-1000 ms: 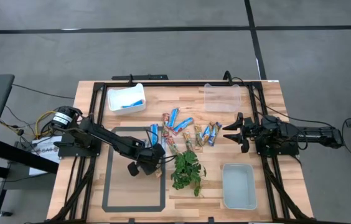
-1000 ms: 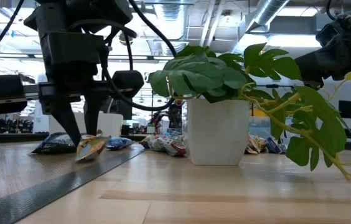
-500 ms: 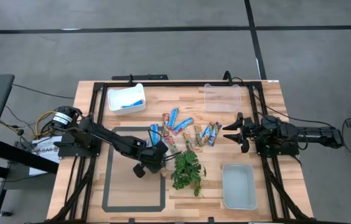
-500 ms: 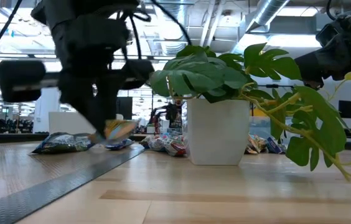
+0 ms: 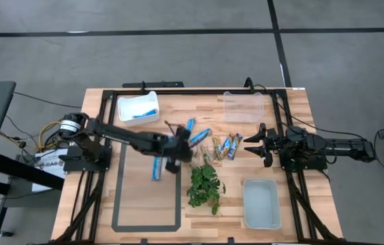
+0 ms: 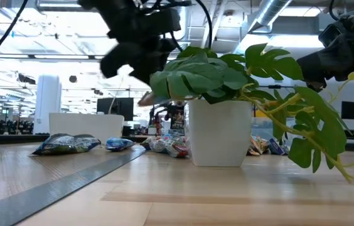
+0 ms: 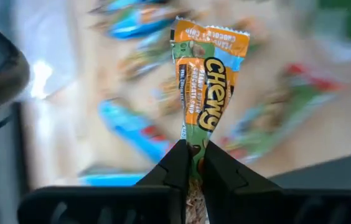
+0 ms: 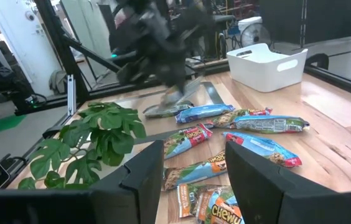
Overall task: Pick and place Granola Bars by type
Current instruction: Put the yellow granola bar into the white bin
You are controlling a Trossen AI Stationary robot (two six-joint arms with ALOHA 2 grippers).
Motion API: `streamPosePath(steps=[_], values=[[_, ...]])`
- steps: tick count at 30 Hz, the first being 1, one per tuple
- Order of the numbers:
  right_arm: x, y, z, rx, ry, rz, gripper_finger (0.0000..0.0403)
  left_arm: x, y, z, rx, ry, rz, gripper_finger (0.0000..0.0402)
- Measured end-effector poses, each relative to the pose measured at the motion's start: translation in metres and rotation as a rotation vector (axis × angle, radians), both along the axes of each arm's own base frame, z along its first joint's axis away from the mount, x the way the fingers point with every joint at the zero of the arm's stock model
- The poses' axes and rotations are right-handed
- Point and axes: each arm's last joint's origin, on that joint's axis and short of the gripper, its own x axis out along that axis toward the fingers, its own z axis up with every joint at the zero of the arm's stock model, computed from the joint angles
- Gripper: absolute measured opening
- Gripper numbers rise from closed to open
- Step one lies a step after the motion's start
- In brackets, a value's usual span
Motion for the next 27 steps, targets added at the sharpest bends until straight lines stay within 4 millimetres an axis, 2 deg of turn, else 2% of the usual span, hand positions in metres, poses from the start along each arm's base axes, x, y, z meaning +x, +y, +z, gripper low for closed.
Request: streamPosePath(steps=[8,12,17,22,27], values=[[0.000,0.000,0.000,0.000,0.000,0.000,0.0166,0.003,0.073,0.029,0.201,0.061,0.178,0.0025],[0.000,0.000,0.000,0.000,0.000,0.000,0.0166,-0.009,0.114,0.039,0.237,0.141,0.308,0.0023],[0.000,0.000,0.000,0.000,0.000,0.000,0.0164,-0.032,0.158,0.046,0.190,0.245,0.480,0.0016],[0.000,0.000,0.000,0.000,0.000,0.000,0.0164,-0.059,0.186,0.046,0.113,0.343,0.663,0.0022],[0.000,0.000,0.000,0.000,0.000,0.000,0.0166,-0.088,0.198,0.041,-0.025,0.478,0.805,0.0021]])
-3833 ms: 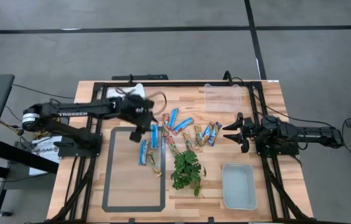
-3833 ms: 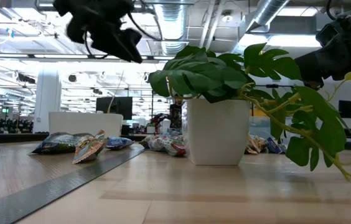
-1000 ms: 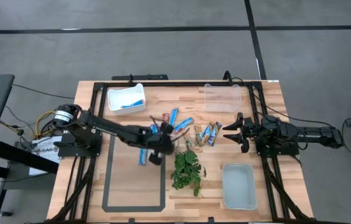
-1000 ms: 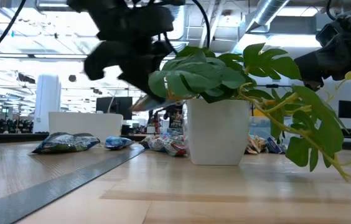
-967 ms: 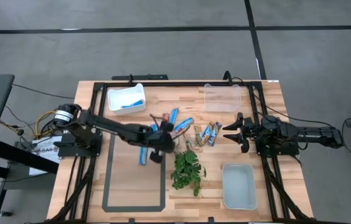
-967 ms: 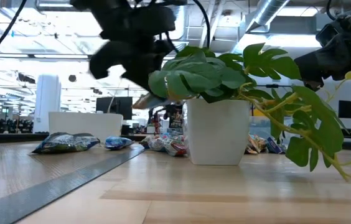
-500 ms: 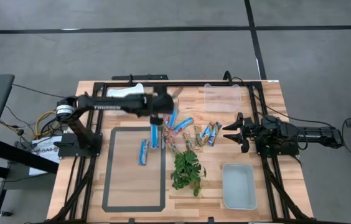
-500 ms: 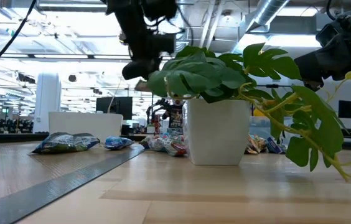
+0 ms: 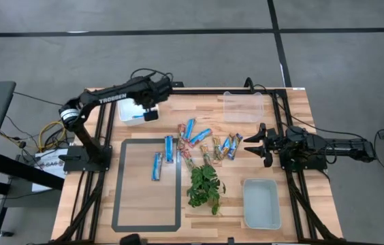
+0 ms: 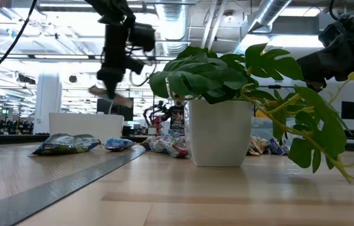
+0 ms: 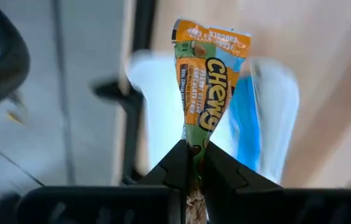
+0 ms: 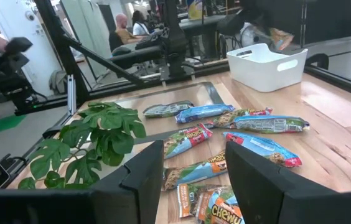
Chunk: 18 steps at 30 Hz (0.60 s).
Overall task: Pick and place Granola Bars by type
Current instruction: Put the yellow granola bar into the white bin
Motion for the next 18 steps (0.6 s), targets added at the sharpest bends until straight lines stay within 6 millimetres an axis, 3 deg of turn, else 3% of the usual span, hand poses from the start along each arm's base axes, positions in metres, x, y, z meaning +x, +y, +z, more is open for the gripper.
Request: streamPosePath(steps=[6,18], values=[[0.000,0.000,0.000,0.000,0.000,0.000,0.0164,-0.018,0.007,-0.002,-0.153,-0.002,0.126,0.0019],[0.000,0.000,0.000,0.000,0.000,0.000,0.0166,-0.025,0.016,-0.004,-0.159,-0.004,0.170,0.0027]])
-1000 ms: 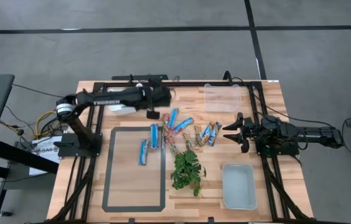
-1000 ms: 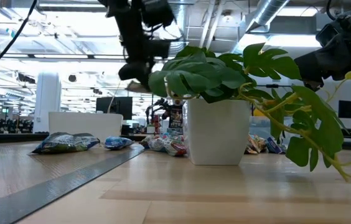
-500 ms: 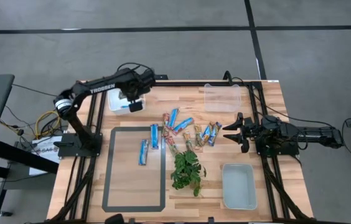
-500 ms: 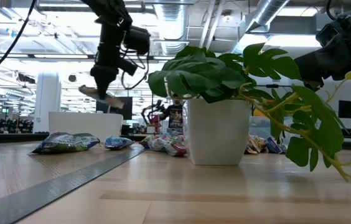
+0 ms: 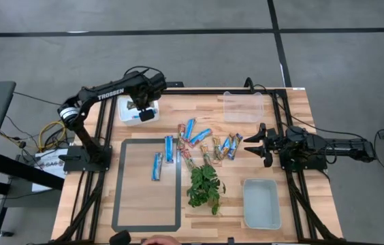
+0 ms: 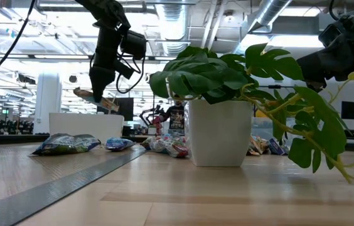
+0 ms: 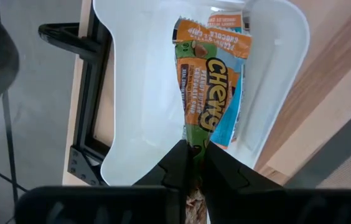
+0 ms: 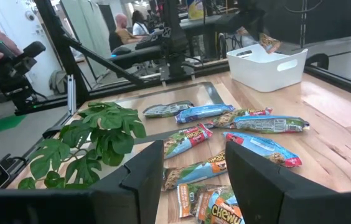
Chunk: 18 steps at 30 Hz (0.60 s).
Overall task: Pick and place Granola Bars by type
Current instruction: Put the yellow granola bar into the white bin
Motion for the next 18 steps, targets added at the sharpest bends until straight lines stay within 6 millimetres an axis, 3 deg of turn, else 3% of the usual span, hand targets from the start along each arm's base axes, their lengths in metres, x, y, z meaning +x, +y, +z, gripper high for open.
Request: streamPosePath(steps=[9,18], values=[[0.0000,0.0000,0.0000,0.000,0.000,0.000,0.0164,-0.0010,0.0015,0.0003,0.027,0.009,0.027,0.0035],[0.0000,0.0000,0.0000,0.000,0.000,0.000,0.0166,-0.0006,0.0040,0.0003,0.043,-0.013,0.054,0.0107]])
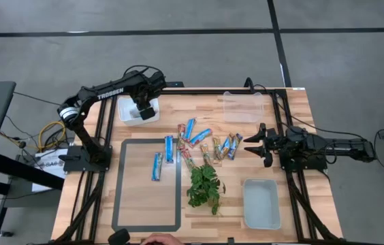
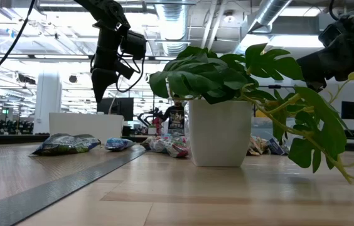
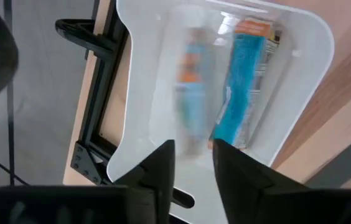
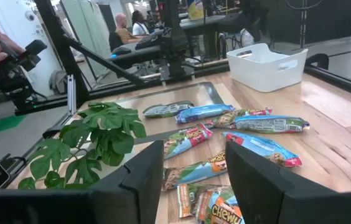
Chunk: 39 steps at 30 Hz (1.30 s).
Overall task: Pick and place Granola Bars by type
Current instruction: Put the yellow granola bar into the white bin, then put the blue granola bar into the transparent bin
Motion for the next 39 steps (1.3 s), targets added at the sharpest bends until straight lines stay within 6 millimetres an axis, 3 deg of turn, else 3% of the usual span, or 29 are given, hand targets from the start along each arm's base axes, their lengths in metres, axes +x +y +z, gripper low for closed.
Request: streamPosePath(steps=[8,15,22,27,32,39], values=[[0.000,0.000,0.000,0.000,0.000,0.000,0.0164,0.007,0.001,0.000,-0.011,-0.065,-0.074,0.0136],[0.000,0.000,0.000,0.000,0.000,0.000,0.0165,0.040,-0.006,0.004,-0.031,-0.332,-0.332,0.0126],[0.000,0.000,0.000,0.000,0.000,0.000,0.0165,0.077,-0.035,0.011,-0.044,-0.530,-0.726,0.0119],[0.000,0.000,0.000,0.000,0.000,0.000,0.0164,0.091,-0.065,0.012,-0.117,-0.595,-0.901,0.0118],[0.000,0.000,0.000,0.000,0.000,0.000,0.0164,0.098,-0.092,0.011,-0.233,-0.626,-0.843,0.0118],[0.000,0.000,0.000,0.000,0.000,0.000,0.0166,0.099,-0.128,0.007,-0.408,-0.615,-0.451,0.0118]])
